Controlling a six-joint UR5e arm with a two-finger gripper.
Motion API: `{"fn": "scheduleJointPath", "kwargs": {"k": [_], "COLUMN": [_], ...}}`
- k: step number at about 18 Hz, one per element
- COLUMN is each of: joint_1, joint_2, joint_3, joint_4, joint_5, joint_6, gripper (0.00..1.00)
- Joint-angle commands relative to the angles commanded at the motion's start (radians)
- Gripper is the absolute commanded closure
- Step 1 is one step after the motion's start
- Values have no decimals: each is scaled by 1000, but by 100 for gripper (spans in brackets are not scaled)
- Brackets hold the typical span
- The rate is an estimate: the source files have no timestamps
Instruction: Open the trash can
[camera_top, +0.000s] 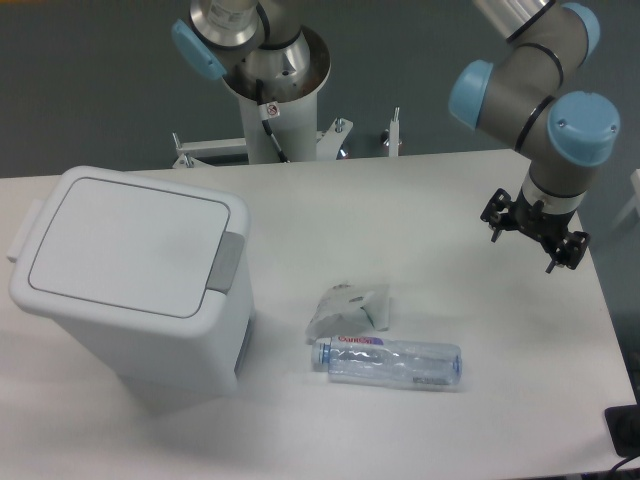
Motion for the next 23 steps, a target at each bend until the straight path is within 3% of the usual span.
{"fn": "scheduleJointPath", "kwargs": {"k": [12,19,23], "joint_1": [5,-21,-64], "joint_2": [5,25,26], "joint_3": [11,-8,-2], "joint_4": [-3,32,28], "joint_5": [-21,-55,-95], "joint_6": [-2,-319,-366], "gripper": [0,0,0]}}
